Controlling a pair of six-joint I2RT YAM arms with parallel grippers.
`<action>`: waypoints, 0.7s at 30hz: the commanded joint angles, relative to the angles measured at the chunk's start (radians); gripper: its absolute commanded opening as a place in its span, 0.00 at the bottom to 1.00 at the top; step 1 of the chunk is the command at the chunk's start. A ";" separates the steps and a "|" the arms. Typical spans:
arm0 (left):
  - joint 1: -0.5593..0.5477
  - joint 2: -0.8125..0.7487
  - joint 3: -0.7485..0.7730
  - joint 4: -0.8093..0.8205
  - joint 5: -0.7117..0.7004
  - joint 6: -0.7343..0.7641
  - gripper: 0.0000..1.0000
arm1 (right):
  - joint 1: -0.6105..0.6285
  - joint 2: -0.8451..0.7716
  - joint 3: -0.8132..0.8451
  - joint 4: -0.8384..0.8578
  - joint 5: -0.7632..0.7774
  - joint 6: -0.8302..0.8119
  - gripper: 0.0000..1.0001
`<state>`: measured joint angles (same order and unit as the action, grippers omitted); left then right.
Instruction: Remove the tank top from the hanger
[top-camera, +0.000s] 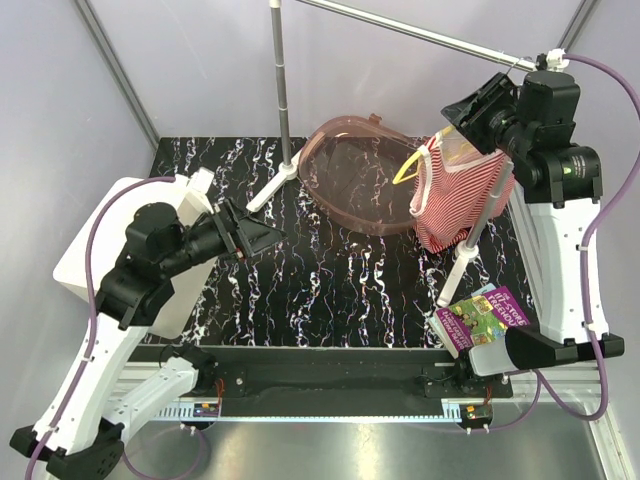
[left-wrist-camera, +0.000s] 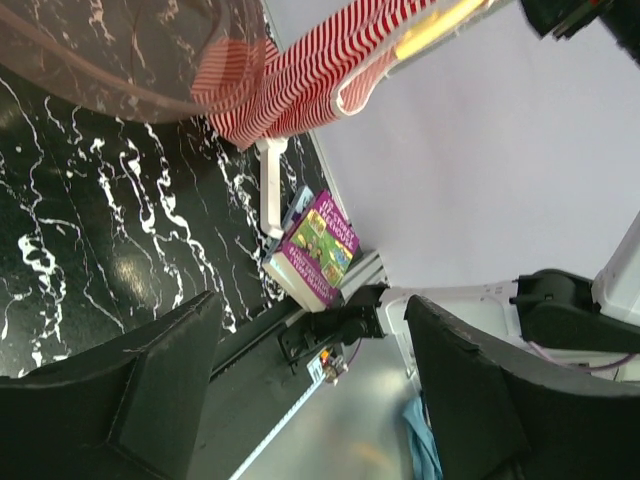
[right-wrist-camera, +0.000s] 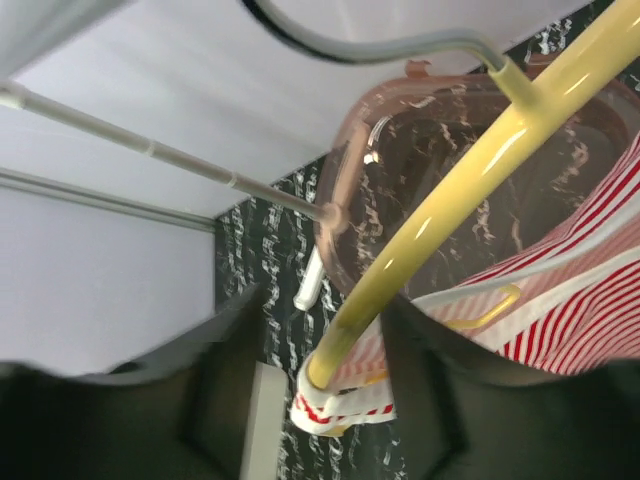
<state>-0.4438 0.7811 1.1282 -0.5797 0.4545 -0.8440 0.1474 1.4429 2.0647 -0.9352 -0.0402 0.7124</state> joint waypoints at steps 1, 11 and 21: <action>0.004 -0.014 0.064 -0.012 0.076 0.040 0.77 | -0.003 -0.056 -0.034 0.125 0.033 0.036 0.49; 0.004 0.038 0.105 -0.034 0.116 0.066 0.77 | -0.003 -0.150 -0.209 0.269 0.011 0.117 0.15; 0.004 0.055 0.130 -0.043 0.150 0.092 0.77 | -0.003 -0.180 -0.178 0.309 -0.101 0.159 0.01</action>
<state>-0.4438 0.8349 1.1988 -0.6415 0.5549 -0.7795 0.1474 1.3098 1.8343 -0.7399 -0.0826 0.8642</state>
